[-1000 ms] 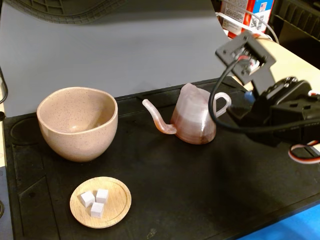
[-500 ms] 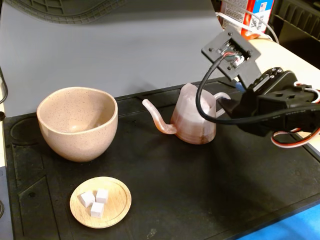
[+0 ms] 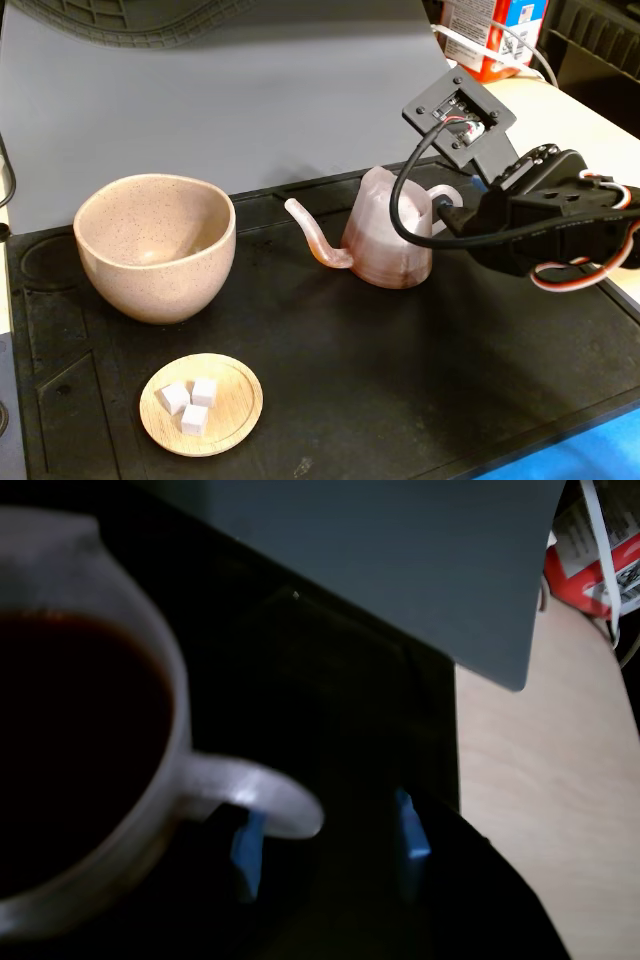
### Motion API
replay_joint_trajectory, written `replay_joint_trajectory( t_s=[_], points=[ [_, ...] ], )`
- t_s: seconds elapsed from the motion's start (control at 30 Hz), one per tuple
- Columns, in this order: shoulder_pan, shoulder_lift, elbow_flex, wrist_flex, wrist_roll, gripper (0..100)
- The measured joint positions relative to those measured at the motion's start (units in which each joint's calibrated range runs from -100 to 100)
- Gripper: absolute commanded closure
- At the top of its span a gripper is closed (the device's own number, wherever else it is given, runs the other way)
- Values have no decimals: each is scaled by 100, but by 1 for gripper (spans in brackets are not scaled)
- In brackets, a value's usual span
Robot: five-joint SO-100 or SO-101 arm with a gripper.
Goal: Pick up a kettle and pour liquid into a cup.
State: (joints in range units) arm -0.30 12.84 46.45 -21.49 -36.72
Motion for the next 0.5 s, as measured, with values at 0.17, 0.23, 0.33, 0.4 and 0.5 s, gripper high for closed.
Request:
replay_joint_trajectory(
  t_s=[0.17,0.23,0.33,0.4,0.5],
  points=[
    [0,9,-88,0,262,84],
    [0,9,-88,0,283,84],
    [-23,334,-351,0,283,84],
    [-23,411,-438,0,283,84],
    [-23,411,-448,0,283,84]
  ],
)
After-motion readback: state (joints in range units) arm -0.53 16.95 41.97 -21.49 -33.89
